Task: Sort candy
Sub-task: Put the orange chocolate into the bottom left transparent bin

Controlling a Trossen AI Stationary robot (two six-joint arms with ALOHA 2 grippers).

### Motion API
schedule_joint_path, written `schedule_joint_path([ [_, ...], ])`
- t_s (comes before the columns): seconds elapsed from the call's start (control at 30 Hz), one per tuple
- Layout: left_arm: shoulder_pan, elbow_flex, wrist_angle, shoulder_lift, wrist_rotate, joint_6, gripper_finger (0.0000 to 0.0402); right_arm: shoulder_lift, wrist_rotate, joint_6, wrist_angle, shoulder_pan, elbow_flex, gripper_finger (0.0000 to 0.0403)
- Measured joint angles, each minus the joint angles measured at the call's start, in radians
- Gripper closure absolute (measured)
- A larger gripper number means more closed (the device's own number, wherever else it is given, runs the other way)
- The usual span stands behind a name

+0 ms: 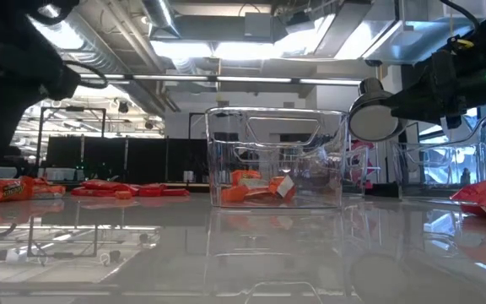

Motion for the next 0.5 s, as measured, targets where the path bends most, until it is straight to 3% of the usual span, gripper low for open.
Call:
schedule_joint_path([
  [0.5,-0.015,-0.059,0.14,0.003,-0.01,0.023,0.0139,0.0,0.0,0.0,0.0,0.0,0.0,0.0173],
])
